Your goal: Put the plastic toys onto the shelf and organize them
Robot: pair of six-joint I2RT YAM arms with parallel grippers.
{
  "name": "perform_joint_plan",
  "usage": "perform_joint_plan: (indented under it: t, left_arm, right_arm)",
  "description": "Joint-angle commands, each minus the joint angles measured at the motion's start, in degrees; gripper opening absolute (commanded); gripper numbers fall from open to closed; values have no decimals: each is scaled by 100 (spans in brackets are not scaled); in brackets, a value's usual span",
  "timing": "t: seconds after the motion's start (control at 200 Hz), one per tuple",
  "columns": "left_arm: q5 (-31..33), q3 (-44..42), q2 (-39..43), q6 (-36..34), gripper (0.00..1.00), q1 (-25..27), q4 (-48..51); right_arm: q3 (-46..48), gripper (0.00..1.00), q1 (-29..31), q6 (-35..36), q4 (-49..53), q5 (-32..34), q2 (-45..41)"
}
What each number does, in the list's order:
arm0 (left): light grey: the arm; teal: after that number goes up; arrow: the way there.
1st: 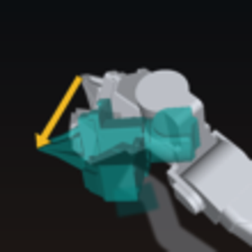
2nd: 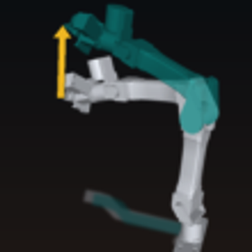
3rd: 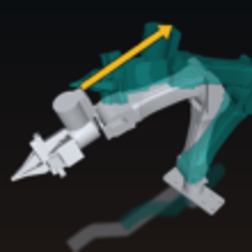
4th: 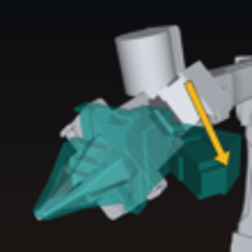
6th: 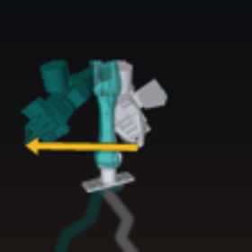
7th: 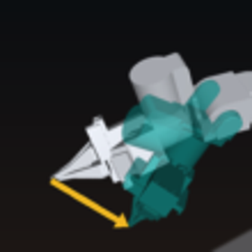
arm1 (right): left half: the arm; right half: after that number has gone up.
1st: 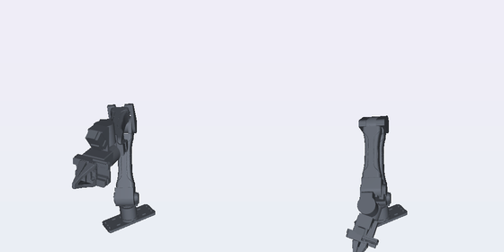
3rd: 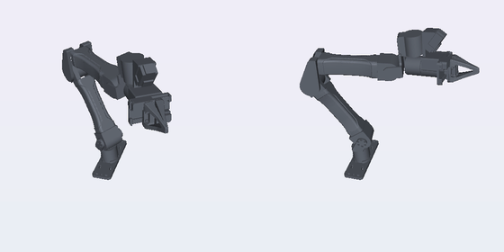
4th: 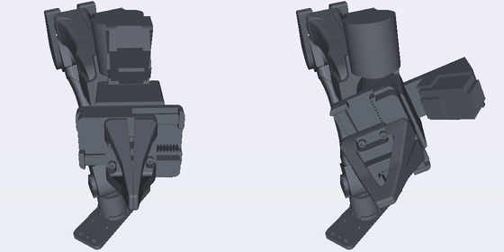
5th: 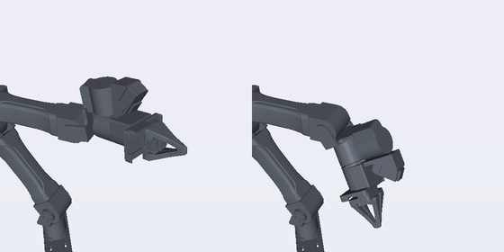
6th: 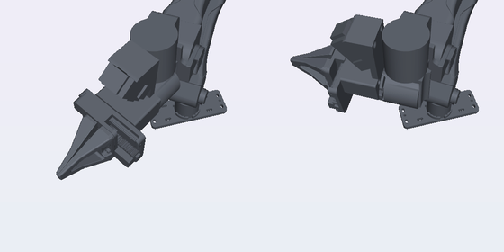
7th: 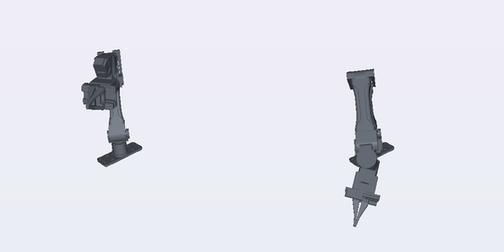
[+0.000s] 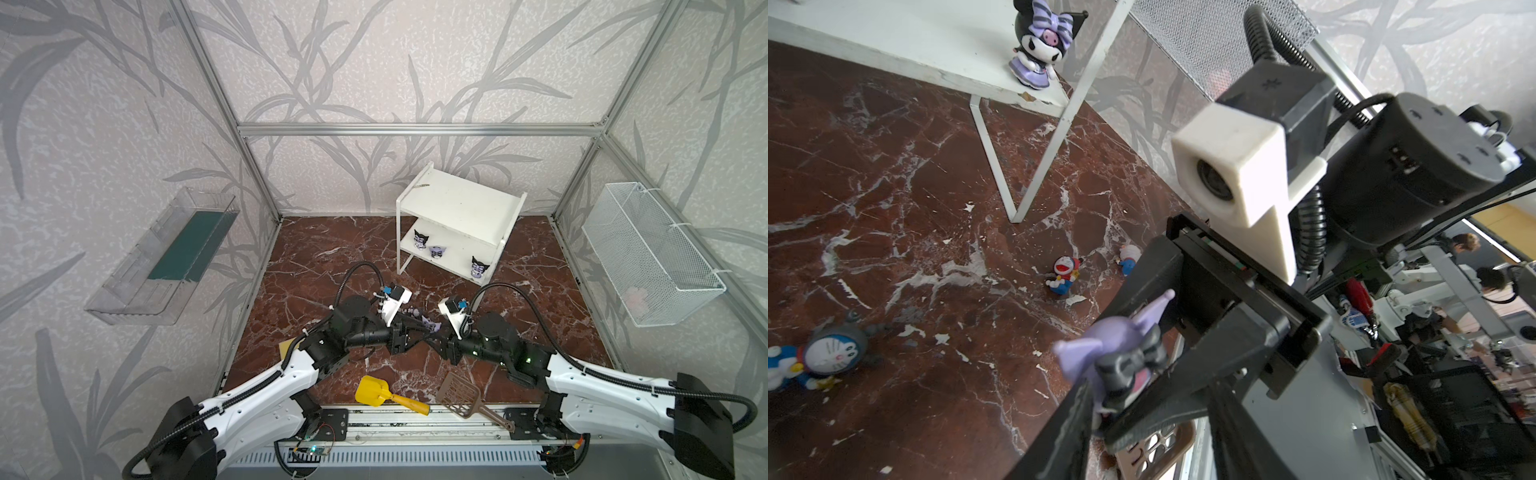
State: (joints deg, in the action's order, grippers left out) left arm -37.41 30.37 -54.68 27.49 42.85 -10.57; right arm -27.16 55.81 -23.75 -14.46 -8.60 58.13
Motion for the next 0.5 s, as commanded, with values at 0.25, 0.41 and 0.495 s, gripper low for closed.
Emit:
perform_joint_plan:
  t: [0.25, 0.41, 0.495]
  left_arm:
    - [550, 566, 116, -551, 51, 23, 972]
    - [593, 584, 97, -586, 55, 31, 1039]
    - [604, 584, 61, -613, 59, 31, 1009]
  right_arm:
    - [-220, 30, 0, 393, 321, -54, -167]
    - [-228, 29, 0, 454, 382, -112, -284]
    - [-237, 28, 0, 506, 357, -263, -317]
